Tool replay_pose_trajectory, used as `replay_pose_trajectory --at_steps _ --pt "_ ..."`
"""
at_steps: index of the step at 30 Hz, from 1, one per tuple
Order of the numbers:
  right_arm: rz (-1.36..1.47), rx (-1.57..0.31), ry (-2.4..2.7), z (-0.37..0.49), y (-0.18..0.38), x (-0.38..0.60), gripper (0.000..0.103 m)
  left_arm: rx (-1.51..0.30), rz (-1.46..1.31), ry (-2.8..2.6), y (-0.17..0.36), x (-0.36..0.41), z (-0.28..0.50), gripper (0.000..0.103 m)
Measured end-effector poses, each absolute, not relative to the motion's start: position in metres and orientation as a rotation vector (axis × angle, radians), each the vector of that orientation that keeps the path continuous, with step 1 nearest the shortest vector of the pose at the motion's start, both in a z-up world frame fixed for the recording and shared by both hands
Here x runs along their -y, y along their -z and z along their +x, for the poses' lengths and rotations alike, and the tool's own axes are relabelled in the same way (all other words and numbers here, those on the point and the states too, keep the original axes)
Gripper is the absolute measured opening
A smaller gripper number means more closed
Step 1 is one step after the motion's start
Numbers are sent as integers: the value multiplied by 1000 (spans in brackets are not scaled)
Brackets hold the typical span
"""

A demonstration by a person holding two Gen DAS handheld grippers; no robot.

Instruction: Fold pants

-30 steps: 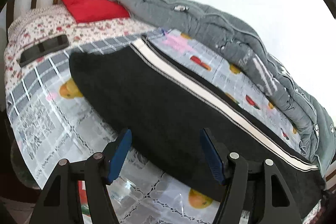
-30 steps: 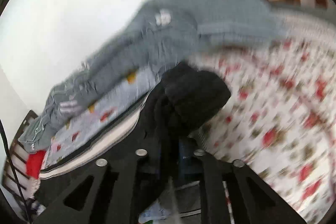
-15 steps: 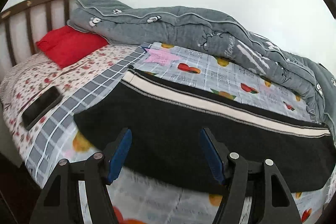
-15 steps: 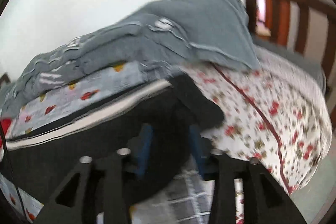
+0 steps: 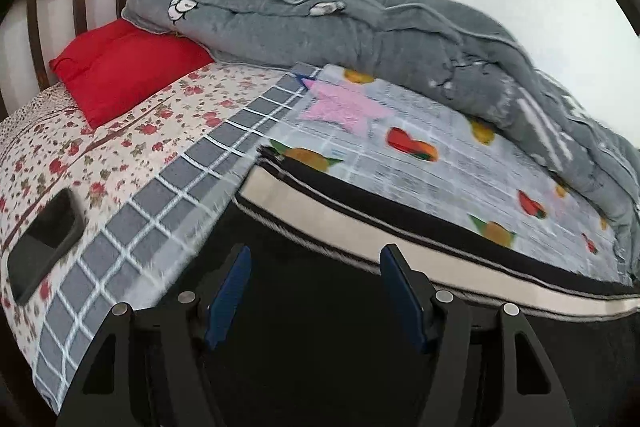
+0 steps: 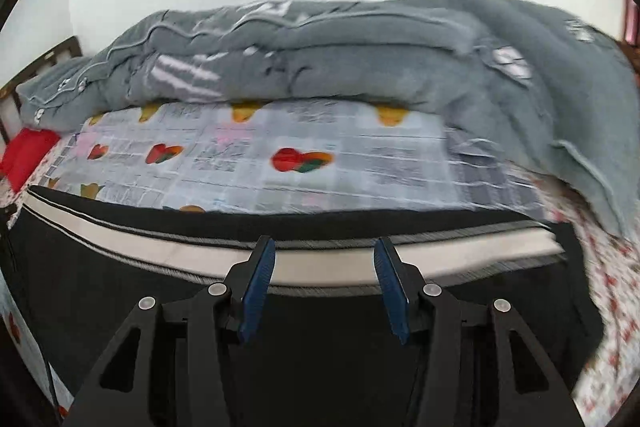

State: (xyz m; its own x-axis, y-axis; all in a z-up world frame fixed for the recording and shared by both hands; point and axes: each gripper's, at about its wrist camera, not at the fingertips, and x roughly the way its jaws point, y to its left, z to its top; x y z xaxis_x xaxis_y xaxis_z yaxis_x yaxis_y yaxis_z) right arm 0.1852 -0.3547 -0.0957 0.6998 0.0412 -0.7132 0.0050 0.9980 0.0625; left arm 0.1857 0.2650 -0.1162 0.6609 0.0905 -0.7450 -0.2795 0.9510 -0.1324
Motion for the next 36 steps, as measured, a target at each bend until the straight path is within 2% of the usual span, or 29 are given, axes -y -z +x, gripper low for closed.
replay_pose_trajectory --at_steps 7,11,20,21,22,23,24,26,28,32,36 --pt "-15 -898 -130 243 132 326 51 -877 -269 -264 133 -298 238 64" --pt "-72 -910 -194 260 145 309 51 -922 -271 -275 149 -308 260 53" --pt "-172 -984 -311 281 171 288 54 -893 -273 -245 153 -311 268 54" --pt "-195 -990 -324 280 171 286 52 -889 -275 -246 153 -311 267 54" --pt "-213 -993 -341 278 172 283 35 -886 -272 -248 152 -311 266 52" --pt "-221 -1006 -376 276 173 280 18 -881 -266 -247 151 -311 265 38" --pt "-221 -1010 -398 273 173 278 7 -874 -263 -246 151 -310 263 31" --pt "-284 -964 -373 263 171 271 4 -847 -250 -242 148 -309 259 22" --pt "-262 -901 -357 257 160 274 3 -822 -222 -241 143 -307 254 19" --pt "-198 -802 -353 256 135 283 3 -759 -257 -235 127 -313 248 18" --pt "-223 -921 -320 287 172 274 3 -838 -259 -286 152 -316 270 19"
